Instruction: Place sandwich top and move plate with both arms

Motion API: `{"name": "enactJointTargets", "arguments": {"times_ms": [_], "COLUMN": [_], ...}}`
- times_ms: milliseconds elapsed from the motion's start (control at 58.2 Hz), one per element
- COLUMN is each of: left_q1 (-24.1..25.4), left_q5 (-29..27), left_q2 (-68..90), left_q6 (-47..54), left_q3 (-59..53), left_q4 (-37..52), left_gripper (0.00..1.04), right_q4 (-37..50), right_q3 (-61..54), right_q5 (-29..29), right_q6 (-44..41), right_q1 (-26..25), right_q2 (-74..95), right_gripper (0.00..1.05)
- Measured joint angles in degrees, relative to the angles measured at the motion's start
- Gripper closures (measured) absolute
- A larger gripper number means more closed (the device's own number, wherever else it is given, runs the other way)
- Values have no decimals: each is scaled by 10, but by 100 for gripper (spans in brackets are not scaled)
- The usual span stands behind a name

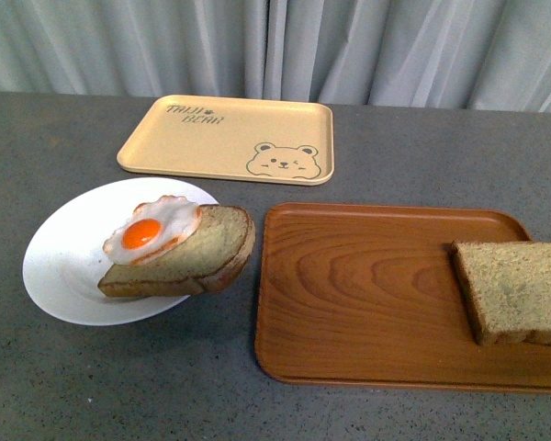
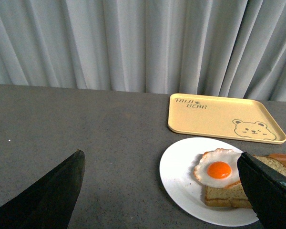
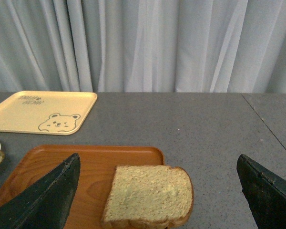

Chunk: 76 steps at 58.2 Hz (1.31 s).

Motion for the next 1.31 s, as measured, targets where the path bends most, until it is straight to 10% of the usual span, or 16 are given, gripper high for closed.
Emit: {"name": "enactJointTargets", "arguments": {"times_ms": [859, 945, 1134, 1306], "left_q1": [0, 0, 0, 0], "left_q5": [0, 0, 0, 0], "left_q2": [0, 0, 0, 0], "left_q6": [0, 0, 0, 0], "left_q3": [0, 0, 0, 0], "left_q4": [0, 0, 0, 0], "left_gripper": [9, 9, 9, 9], "right_q4": [-57, -155, 9, 115], "right_q3": [20, 70, 117, 152], "right_q5": [-20, -92, -245, -279], "right_q6": [26, 63, 43, 24], "right_q1": [-8, -86, -312, -331], "right_q2": [26, 153, 430, 648], "right_gripper": [9, 9, 9, 9]}}
